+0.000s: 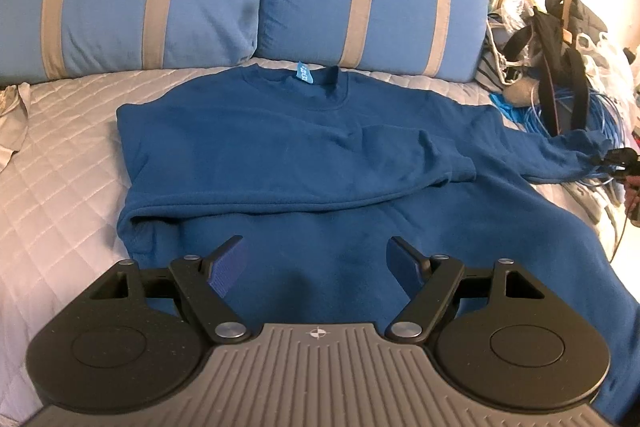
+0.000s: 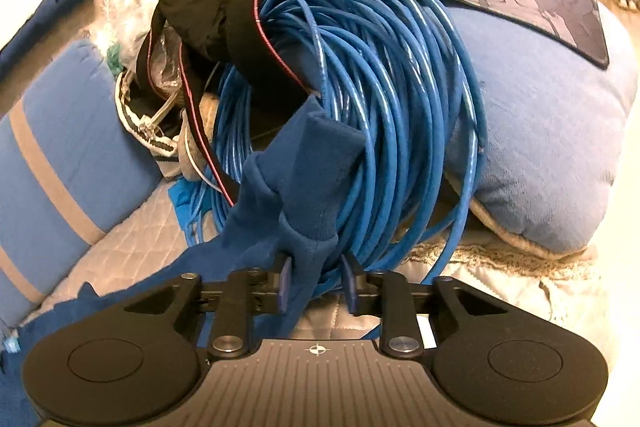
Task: Fold clothes
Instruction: 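Reach the right tool to the hanging sleeve cuff and close on it, then lift the sleeve with the right tool, lay it across the body, open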
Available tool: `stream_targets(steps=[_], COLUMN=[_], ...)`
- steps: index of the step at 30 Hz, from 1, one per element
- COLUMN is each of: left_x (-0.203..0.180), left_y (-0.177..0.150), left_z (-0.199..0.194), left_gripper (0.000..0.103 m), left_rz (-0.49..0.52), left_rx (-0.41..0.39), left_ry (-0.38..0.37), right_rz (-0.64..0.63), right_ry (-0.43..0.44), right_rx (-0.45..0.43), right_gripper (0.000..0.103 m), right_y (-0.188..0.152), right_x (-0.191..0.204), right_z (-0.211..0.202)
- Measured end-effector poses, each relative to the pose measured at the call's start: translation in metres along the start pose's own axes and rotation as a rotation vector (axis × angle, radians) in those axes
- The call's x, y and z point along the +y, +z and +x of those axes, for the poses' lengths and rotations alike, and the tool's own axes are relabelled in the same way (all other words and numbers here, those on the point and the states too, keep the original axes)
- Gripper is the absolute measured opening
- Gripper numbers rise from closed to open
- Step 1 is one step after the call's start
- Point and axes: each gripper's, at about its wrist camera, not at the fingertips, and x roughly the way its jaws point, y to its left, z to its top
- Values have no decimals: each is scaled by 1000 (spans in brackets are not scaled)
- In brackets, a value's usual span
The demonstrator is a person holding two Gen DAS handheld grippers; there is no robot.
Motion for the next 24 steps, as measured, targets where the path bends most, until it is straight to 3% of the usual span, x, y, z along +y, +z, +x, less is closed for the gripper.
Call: stream_targets(steps=[9,24], left_x=[1,2], left_y=[2,2], left_z=[1,0], left_gripper=[76,76], left_rz=[-10,-17], left_rx=[8,10], left_ry=[15,46], right_rz=[-170,-323], right_ry=[42,271], right_rx=[-35,-10], right_gripper=[9,9], right_y=[4,-10], right_x=[37,119], right_z=[-17,-46])
